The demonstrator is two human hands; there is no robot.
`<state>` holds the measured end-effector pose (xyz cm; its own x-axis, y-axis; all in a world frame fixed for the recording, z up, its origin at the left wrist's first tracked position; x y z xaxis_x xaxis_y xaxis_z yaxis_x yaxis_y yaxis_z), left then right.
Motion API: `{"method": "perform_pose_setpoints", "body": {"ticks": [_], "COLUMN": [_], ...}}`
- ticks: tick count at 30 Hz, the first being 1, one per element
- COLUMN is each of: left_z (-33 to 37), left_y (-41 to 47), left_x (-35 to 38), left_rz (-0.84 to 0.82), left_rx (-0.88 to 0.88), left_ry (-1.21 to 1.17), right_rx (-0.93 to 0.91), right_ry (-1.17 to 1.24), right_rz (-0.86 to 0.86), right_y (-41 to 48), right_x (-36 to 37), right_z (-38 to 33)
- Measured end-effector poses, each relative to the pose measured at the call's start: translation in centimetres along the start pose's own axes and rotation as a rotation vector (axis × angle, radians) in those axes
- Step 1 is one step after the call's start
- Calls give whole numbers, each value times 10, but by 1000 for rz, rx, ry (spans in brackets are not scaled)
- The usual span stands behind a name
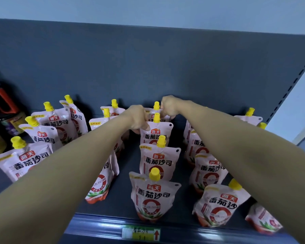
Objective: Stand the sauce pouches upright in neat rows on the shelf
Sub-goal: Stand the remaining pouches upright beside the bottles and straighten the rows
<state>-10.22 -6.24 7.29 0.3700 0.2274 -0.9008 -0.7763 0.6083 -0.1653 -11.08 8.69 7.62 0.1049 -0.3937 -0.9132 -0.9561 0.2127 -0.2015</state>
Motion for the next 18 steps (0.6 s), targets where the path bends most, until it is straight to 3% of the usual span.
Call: {"method": "perform_pose_setpoints", "body": {"ticks": [18], "left_z": [7], "left_y": [1], "left_x": [3], "left_rz": [-29], "left_rx": [61], "left_ry": [11], "right_rx": [30], "right_ry": [95], "right_rz": [-42], "right_y": [-18], "right_x": [-13], "right_z": [6]}}
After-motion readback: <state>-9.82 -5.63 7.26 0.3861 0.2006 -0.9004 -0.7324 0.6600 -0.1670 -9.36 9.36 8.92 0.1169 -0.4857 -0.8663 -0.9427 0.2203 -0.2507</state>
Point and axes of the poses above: each hand's wrist, its own y-axis towards the middle knuckle, its own x-axis out of the palm, z = x × y, the point moved 4 cm from there along y, towards the middle knuckle, and after that the axes turned 9 degrees about y, right-handed, at the moved point
